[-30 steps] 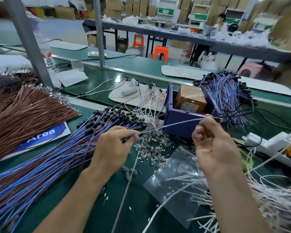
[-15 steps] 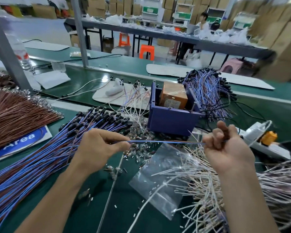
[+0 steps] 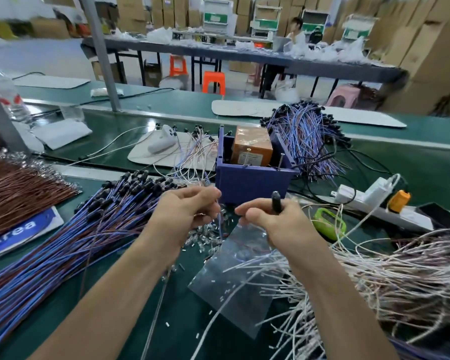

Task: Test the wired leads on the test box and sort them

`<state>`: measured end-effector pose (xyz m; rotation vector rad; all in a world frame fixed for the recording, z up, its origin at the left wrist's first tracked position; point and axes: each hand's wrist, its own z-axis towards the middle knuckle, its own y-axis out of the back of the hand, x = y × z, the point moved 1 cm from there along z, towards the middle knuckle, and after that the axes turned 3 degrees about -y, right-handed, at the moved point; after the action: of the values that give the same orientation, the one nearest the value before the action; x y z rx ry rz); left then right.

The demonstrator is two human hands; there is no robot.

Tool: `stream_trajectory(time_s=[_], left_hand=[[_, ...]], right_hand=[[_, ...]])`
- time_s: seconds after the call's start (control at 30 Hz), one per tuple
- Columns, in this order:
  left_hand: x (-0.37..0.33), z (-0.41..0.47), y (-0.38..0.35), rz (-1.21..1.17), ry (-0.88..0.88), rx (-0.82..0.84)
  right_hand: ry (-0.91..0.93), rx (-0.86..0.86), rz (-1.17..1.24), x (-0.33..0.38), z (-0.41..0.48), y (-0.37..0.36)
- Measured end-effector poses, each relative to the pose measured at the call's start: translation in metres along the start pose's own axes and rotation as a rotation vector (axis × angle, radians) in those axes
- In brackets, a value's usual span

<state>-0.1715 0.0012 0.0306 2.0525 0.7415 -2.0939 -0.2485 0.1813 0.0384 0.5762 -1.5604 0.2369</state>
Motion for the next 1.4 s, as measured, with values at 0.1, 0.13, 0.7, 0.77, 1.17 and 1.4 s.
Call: stream_trajectory(time_s=[0.1,0.13,0.7,0.77,1.17,1.4], left_hand=[[0.005,0.006,-0.023,0.172,-0.071,-0.010],[0.007,0.007,-0.026,0.172,-0.091,-0.013],[0.030,0.007,-0.023,0.073,-0.016,0.077],[0.030,0.009,-0.021,0.073,0.001,0.112],[0.018,0.005,-0.029,-0.011,-0.028,-0.218],[-0.010,0.025,-0.030,0.713,-0.322,-0.229]], right_hand=[[0.017,-0.001,-0.079,0.000,0.003,-0.013],[0.022,-0.001,-0.086,0.000,0.003,-0.015],[-0.060,0.053,0.244,-0.016,0.004,-0.009],[-0.035,0.078,0.252,-0.015,0.004,-0.008],[-0.102,-0.182,0.510,-0.015,0.007,-0.001],[-0.094,-0.297,0.543,-0.003,0.016,0.011]])
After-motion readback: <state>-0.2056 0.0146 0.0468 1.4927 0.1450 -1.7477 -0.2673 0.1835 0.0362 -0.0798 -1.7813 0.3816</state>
